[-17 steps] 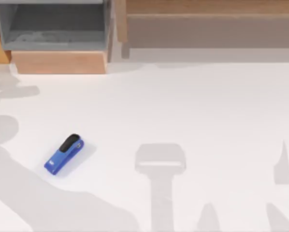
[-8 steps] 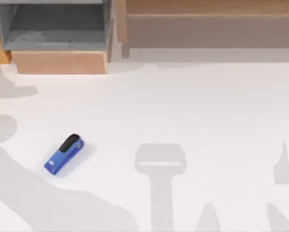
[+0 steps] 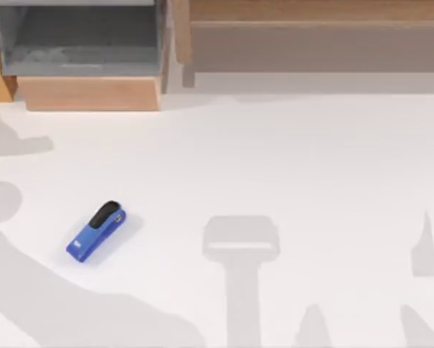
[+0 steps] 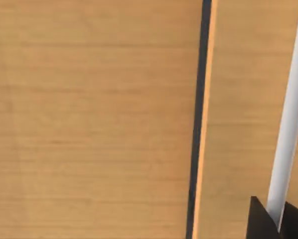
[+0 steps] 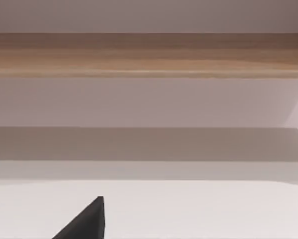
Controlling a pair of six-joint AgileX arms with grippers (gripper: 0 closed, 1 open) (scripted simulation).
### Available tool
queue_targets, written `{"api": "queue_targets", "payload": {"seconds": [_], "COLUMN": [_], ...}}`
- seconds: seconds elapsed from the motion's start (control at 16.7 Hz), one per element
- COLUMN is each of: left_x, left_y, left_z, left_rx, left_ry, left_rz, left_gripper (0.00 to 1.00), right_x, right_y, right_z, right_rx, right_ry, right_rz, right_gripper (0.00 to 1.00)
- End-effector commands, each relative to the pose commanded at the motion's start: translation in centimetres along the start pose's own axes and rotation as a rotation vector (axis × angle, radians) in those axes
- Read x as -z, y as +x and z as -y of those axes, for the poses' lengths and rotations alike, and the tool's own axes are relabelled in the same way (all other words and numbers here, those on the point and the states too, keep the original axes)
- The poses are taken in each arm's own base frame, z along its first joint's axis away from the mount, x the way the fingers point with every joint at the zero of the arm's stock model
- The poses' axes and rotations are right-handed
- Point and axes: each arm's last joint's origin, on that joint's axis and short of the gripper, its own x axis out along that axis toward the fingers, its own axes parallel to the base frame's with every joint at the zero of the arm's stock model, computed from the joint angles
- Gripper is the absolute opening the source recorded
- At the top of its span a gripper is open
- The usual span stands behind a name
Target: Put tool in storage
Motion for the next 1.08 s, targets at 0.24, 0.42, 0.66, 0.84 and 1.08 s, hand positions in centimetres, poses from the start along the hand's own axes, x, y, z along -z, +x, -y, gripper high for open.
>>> {"api": "queue_targets", "payload": {"seconds": [0.24, 0.42, 0.66, 0.84, 1.08], "left_x": [-0.1, -0.1, -0.1, 0.0, -0.1], "left_y": [-3.3, -4.8, -4.7, -5.6, -8.8], "left_z": [0.2, 0.1, 0.3, 0.3, 0.5], "left_rx": [0.006, 0.001, 0.006, 0.004, 0.011], "left_ry": [-0.002, 0.002, -0.001, 0.0, -0.004], "left_rz": [0.001, -0.001, -0.001, -0.001, 0.001], "left_gripper": [0.0, 0.0, 0.0, 0.0, 0.0], "right_x": [0.0, 0.0, 0.0, 0.0, 0.0], "right_y": [0.0, 0.0, 0.0, 0.0, 0.0], "right_z": [0.0, 0.0, 0.0, 0.0, 0.0], "right_rx": [0.0, 0.0, 0.0, 0.0, 0.0], "right_ry": [0.0, 0.0, 0.0, 0.0, 0.0], "right_rz": [0.0, 0.0, 0.0, 0.0, 0.0], "right_gripper": [1.0, 1.0, 1.0, 1.0, 1.0]}}
